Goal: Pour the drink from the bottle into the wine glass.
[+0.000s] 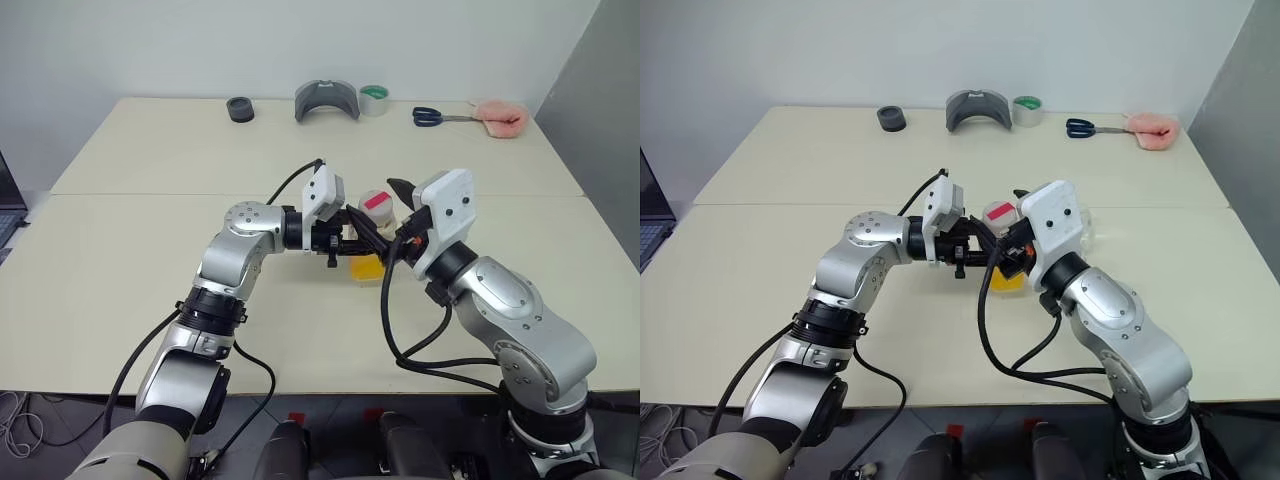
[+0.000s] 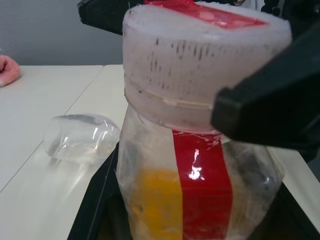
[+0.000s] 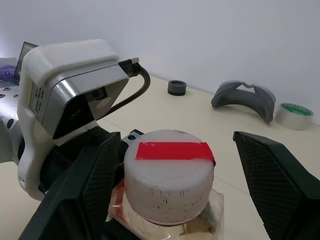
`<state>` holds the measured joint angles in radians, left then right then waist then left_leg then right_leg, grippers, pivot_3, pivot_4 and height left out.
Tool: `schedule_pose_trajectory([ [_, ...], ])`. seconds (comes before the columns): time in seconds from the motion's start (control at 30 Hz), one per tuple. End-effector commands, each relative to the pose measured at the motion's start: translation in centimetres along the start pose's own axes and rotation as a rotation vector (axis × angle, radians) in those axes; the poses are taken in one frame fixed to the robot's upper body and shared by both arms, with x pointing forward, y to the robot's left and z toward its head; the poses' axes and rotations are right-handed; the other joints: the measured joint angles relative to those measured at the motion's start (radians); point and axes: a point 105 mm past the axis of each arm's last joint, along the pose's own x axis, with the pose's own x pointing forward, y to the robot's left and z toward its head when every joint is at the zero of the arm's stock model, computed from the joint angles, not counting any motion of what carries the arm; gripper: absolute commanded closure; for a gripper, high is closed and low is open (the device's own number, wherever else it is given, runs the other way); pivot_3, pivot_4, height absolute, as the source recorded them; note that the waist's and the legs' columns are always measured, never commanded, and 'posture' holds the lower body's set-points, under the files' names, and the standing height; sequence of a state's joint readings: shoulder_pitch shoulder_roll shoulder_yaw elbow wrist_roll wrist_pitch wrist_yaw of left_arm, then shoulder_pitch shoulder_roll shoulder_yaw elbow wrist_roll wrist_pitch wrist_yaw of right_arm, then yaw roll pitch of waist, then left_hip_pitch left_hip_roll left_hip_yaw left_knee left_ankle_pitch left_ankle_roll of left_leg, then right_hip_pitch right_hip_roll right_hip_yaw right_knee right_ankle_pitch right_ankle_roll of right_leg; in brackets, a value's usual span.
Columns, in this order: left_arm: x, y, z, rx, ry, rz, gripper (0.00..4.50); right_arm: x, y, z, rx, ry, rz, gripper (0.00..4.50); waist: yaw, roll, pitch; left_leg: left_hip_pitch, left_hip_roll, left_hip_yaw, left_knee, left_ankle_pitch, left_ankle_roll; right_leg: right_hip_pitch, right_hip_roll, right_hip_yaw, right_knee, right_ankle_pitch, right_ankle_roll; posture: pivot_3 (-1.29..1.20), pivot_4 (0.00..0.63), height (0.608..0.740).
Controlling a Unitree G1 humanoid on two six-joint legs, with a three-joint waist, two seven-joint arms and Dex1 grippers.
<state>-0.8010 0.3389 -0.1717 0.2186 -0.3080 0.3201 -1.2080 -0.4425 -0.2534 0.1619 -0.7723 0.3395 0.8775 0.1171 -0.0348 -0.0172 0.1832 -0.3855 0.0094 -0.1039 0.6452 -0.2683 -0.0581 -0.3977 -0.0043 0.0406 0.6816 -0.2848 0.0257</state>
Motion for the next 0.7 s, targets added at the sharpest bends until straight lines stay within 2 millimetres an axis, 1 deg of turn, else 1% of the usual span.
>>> schedule_pose_trajectory([
  [0.03, 0.0, 0.0, 1.1, 0.045, -0.017, 0.0, 2.69, -0.1, 0.4, 1.4, -0.018, -0.063, 0.012, 0.67, 0.0, 0.0, 0.0, 0.0, 0.0, 0.0, 0.0, 0.0, 0.0, 0.0, 0.0, 0.0, 0.0, 0.0, 0.0, 0.0, 0.15, 0.74],
  [0.1, 0.0, 0.0, 1.0, 0.044, -0.016, 0.001, 2.69, -0.1, 0.5, 1.4, -0.02, -0.061, 0.019, 0.67, 0.0, 0.0, 0.0, 0.0, 0.0, 0.0, 0.0, 0.0, 0.0, 0.0, 0.0, 0.0, 0.0, 0.0, 0.0, 0.0, 0.15, 0.74],
  [0.17, -0.1, -0.1, 0.9, 0.043, -0.014, 0.001, 2.69, -0.1, 0.6, 1.2, -0.022, -0.055, 0.028, 1.06, 0.0, 0.0, 0.0, 0.0, 0.0, 0.0, 0.0, 0.0, 0.0, 0.0, 0.0, 0.0, 0.0, 0.0, 0.0, 0.0, 0.15, 0.74],
  [0.23, -0.1, -0.2, 0.8, 0.04, -0.012, -0.003, 2.69, -0.1, 0.8, 1.0, -0.018, -0.051, 0.05, 1.62, 0.0, 0.0, 0.0, 0.0, 0.0, 0.0, 0.0, 0.0, 0.0, 0.0, 0.0, 0.0, 0.0, 0.0, 0.0, 0.0, 0.15, 0.74],
  [0.3, -0.2, -0.3, 0.7, 0.037, -0.01, -0.008, 2.69, 0.0, 1.1, 0.8, -0.022, -0.053, 0.09, 2.34, 0.0, 0.0, 0.0, 0.0, 0.0, 0.0, 0.0, 0.0, 0.0, 0.0, 0.0, 0.0, 0.0, 0.0, 0.0, 0.0, 0.15, 0.74],
  [0.33, -0.2, -0.3, 0.7, 0.036, -0.008, -0.011, 2.69, 0.0, 1.2, 0.8, -0.023, -0.056, 0.106, 2.61, 0.0, 0.0, 0.0, 0.0, 0.0, 0.0, 0.0, 0.0, 0.0, 0.0, 0.0, 0.0, 0.0, 0.0, 0.0, 0.0, 0.15, 0.74],
  [0.43, -0.3, -0.4, 0.6, 0.035, -0.006, -0.017, 2.69, 0.2, 1.7, 0.7, -0.048, -0.057, 0.188, 2.62, 0.0, 0.0, 0.0, 0.0, 0.0, 0.0, 0.0, 0.0, 0.0, 0.0, 0.0, 0.0, 0.0, 0.0, 0.0, 0.0, 0.15, 0.74],
  [0.53, -0.4, -0.7, 0.7, 0.036, 0.0, -0.039, 2.69, 0.3, 2.3, 0.2, -0.093, -0.051, 0.348, 2.62, 0.0, 0.0, 0.0, 0.0, 0.0, 0.001, 0.0, 0.0, 0.0, 0.0, 0.0, 0.0, 0.0, 0.0, 0.0, 0.0, 0.15, 0.74],
  [0.57, -0.5, -0.8, 0.8, 0.036, 0.0, -0.054, 2.7, 0.2, 2.3, -0.1, -0.114, -0.046, 0.44, 2.62, -0.001, 0.0, 0.0, 0.0, 0.0, 0.001, 0.0, 0.0, 0.0, 0.0, 0.0, 0.0, 0.0, 0.0, 0.0, 0.0, 0.15, 0.74],
  [0.63, -0.8, -1.1, 1.1, 0.029, -0.005, -0.084, 2.7, 0.1, 1.7, -0.3, -0.135, -0.034, 0.609, 2.62, -0.003, 0.0, 0.0, 0.001, 0.0, 0.001, 0.0, 0.0, 0.0, 0.0, 0.0, 0.0, 0.0, 0.0, 0.0, 0.0, 0.15, 0.74],
  [0.7, -1.1, -1.3, 1.3, 0.032, -0.004, -0.101, 2.7, 0.3, 0.7, -0.6, -0.162, -0.011, 0.701, 2.62, -0.004, 0.0, 0.0, 0.001, 0.0, 0.001, 0.0, 0.0, 0.0, 0.001, 0.0, 0.0, 0.0, 0.0, 0.0, 0.0, 0.15, 0.74],
])
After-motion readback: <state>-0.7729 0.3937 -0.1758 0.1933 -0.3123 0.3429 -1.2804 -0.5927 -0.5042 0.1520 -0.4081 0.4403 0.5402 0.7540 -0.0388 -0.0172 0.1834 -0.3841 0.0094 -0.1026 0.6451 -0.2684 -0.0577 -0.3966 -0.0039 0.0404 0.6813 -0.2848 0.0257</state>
